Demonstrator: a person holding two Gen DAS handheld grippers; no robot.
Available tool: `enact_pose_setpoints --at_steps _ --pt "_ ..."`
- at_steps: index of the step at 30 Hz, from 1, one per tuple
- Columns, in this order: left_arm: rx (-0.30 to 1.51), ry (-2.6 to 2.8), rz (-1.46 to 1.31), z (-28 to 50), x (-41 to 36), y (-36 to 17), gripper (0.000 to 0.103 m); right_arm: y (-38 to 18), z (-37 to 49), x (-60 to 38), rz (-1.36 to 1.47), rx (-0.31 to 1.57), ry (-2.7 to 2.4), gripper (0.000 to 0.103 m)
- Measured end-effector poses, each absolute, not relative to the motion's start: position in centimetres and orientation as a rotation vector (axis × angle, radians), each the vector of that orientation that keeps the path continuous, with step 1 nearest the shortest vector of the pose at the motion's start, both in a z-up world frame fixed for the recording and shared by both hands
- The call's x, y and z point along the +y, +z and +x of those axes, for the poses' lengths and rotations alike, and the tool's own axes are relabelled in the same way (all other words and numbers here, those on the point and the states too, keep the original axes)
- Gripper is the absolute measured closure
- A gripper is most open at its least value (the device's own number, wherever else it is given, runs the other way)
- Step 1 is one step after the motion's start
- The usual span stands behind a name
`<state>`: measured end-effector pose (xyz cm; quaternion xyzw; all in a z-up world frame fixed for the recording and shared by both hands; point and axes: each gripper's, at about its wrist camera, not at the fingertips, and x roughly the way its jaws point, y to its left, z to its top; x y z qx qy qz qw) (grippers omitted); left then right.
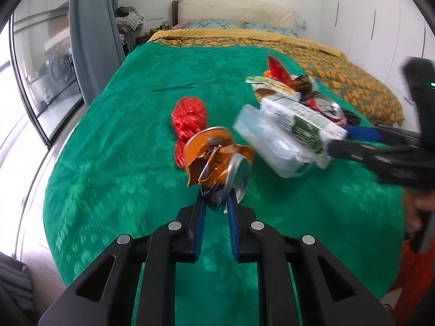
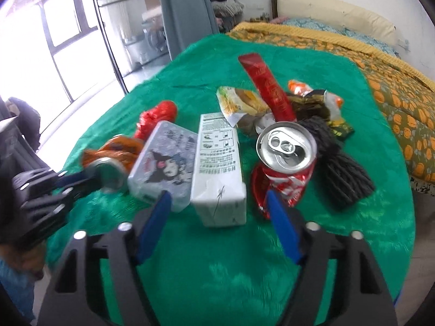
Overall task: Collect trash
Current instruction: 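Grasp the crushed orange can with the left tool while the right tool grasps the milk carton, then carry the orange can and milk carton in both tools over the blue wastebasket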
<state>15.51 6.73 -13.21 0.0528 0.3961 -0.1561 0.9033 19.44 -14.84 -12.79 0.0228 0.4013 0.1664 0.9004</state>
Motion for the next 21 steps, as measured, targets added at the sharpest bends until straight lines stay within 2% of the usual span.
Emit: enact_pose_setpoints --at_steps 2,10,12,14,15,17,19,21 --pt "0.824 -0.345 0.092 14.7 6.5 -13.1 0.090 -12.9 19.5 -15.1 0.067 0.833 0.338 0.061" --pt "0.832 -0.444 0.074 11.1 4.8 -12.3 0.088 -12.1 13.8 -18.5 0.188 0.843 0.409 0.061" --pt "0.822 -0.462 0.062 10.1 4.8 -12.0 0.074 -11.9 12.1 -19.9 0.204 0.849 0.414 0.061" --pt "0.810 -0.466 0.047 9.3 5.3 -11.8 0.055 -11.8 10.3 -21.0 0.209 0.857 0.412 0.061" --pt "0.804 -0.461 0.042 8.9 5.6 -11.7 0.051 -11.9 9.7 -21.5 0.207 0.866 0.408 0.061" --pt "0.789 -0.432 0.043 8.4 6.2 -11.5 0.030 -12.3 8.7 -22.1 0.192 0.878 0.395 0.061" --pt "0.772 -0.388 0.054 8.4 6.9 -11.5 0.017 -12.8 8.7 -22.7 0.177 0.887 0.376 0.061" --pt "0.776 -0.348 0.054 9.1 7.3 -11.4 0.013 -13.3 8.7 -23.5 0.197 0.892 0.349 0.060"
